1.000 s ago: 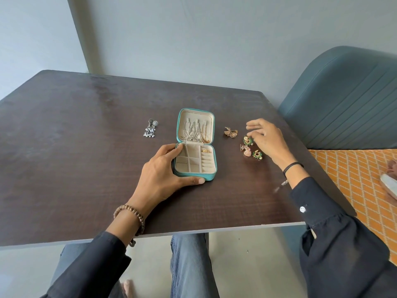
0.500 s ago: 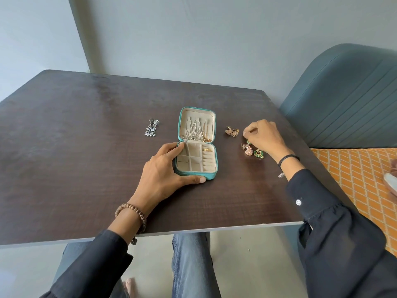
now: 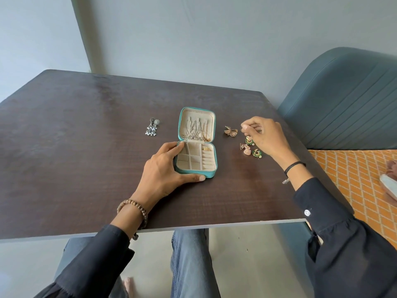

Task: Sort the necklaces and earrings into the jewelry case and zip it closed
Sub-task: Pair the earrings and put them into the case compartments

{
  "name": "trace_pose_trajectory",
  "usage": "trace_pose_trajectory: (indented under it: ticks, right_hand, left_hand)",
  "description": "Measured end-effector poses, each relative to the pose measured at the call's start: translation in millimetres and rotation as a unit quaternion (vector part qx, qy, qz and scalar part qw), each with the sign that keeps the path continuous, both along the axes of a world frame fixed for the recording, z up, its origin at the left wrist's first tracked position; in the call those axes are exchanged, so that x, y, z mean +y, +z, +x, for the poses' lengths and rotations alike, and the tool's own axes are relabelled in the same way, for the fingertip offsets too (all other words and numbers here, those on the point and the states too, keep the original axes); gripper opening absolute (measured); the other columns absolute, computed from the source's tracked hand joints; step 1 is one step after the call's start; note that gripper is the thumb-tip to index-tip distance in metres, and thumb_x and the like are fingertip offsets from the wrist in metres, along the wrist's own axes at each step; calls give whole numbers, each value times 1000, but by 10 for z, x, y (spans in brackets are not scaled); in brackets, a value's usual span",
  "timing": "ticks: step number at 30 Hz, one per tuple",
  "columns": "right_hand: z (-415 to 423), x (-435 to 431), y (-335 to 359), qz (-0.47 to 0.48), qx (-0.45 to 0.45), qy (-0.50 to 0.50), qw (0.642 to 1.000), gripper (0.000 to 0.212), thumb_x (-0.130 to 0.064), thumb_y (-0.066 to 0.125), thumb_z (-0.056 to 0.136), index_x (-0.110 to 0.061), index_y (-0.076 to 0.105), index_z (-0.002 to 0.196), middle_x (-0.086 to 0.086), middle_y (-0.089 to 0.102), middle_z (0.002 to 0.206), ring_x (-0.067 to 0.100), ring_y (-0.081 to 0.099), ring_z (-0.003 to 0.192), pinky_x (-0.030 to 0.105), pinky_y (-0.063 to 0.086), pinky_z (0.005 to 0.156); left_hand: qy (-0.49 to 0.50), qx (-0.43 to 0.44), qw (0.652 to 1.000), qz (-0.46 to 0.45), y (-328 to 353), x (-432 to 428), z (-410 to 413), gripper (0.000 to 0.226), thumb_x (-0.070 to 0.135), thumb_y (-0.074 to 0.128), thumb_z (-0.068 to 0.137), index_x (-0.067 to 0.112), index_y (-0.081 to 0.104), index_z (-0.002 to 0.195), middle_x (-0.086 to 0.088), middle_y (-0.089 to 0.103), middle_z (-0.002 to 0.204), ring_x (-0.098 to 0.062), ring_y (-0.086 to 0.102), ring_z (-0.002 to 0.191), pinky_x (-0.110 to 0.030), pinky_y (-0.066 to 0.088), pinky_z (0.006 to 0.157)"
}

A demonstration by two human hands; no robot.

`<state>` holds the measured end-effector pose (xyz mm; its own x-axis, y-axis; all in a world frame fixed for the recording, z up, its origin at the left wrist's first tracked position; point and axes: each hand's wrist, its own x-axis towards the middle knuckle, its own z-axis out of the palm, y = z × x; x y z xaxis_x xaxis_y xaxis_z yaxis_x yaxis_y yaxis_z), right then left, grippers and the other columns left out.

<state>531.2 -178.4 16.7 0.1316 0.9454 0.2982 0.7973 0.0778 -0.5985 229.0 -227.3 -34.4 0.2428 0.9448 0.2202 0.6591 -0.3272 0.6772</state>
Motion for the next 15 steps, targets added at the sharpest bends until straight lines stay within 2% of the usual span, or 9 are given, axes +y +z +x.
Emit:
trace_pose_trajectory:
  ticks: [3, 5, 8, 12, 15]
  right_hand:
    - [-162, -161, 55, 15, 67, 15, 998, 11, -19, 66, 99, -14, 76, 99, 1, 76, 83, 0, 71, 68, 14, 54, 65]
    - [-294, -283, 74, 6, 93, 28, 995, 12, -21, 67, 99, -14, 76, 102, 1, 77, 85, 3, 74, 73, 15, 55, 63]
    - [-514, -458, 74, -25, 114, 77, 990, 16, -17, 69, 97, -14, 77, 111, -1, 78, 95, 4, 75, 81, 8, 51, 71]
    - [-721, -610, 35, -57, 85, 142, 984, 23, -15, 71, 96, -14, 75, 119, -5, 77, 102, 1, 74, 86, 8, 52, 81]
    - [-792, -638, 12, -31, 18, 146, 989, 20, -19, 71, 96, -17, 75, 116, -7, 76, 103, -3, 71, 90, 11, 54, 83]
  left_hand:
    - [0, 1, 1000, 2, 10, -6, 3, 109, 71, 82, 60, 24, 45, 152, 15, 46, 147, -9, 50, 131, -32, 41, 108]
    - [0, 2, 1000, 4, 16, -11, 9, 108, 70, 82, 62, 24, 45, 152, 14, 46, 148, -9, 50, 132, -30, 40, 107]
    - [1, 3, 1000, 2, 13, -19, 3, 108, 71, 82, 62, 24, 45, 152, 14, 46, 148, -10, 51, 131, -33, 40, 109]
    - [2, 1, 1000, 5, 5, -19, 6, 108, 71, 82, 60, 24, 46, 150, 13, 48, 146, -14, 54, 129, -36, 44, 107]
    - [2, -1, 1000, 6, 4, -15, 9, 108, 72, 82, 60, 24, 46, 150, 12, 48, 146, -15, 54, 128, -37, 45, 107]
